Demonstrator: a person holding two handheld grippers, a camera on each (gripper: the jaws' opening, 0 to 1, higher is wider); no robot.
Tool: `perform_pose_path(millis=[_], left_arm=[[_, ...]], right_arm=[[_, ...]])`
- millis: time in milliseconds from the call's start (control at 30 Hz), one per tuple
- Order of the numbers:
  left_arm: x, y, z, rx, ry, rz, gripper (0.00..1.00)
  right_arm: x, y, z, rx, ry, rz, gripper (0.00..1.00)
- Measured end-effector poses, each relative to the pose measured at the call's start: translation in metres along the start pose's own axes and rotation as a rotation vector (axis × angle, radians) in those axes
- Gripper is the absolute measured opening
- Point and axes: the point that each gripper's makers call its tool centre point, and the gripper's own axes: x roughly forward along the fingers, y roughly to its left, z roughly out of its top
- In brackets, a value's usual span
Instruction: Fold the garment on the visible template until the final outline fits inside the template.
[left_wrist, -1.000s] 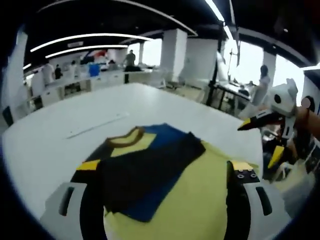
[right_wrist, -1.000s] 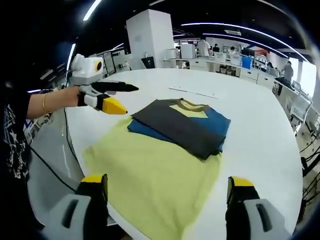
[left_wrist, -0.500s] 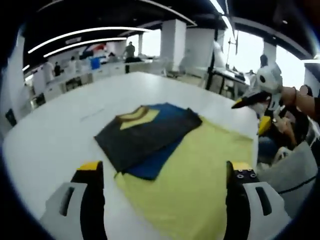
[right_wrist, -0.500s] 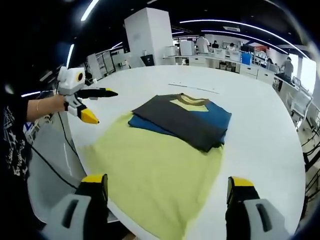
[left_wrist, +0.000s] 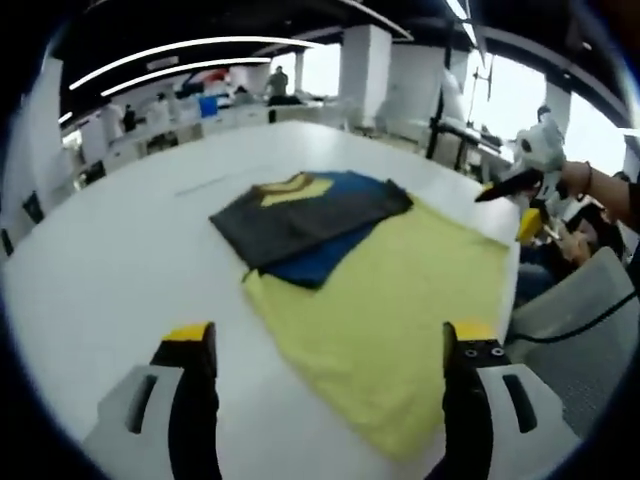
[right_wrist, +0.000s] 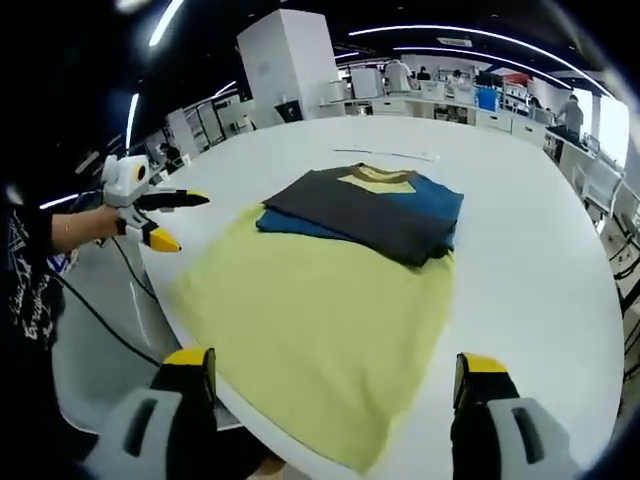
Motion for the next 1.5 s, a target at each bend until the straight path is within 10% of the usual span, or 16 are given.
perform_pose_path(millis=[633, 1500], left_arm=[[-0.016, -0.023, -0.052, -0.030, 0.136, -0.019, 0.57], [-0.024, -0.035, -0.095, 0.058, 0.340, 0.012, 0.32]], right_arm=[[0.000, -0.003, -0.044, -0.008, 0.091, -0.069, 0.88], [-0.013, -0.029, -0.076, 0.002, 0.161, -0.213, 0.22]])
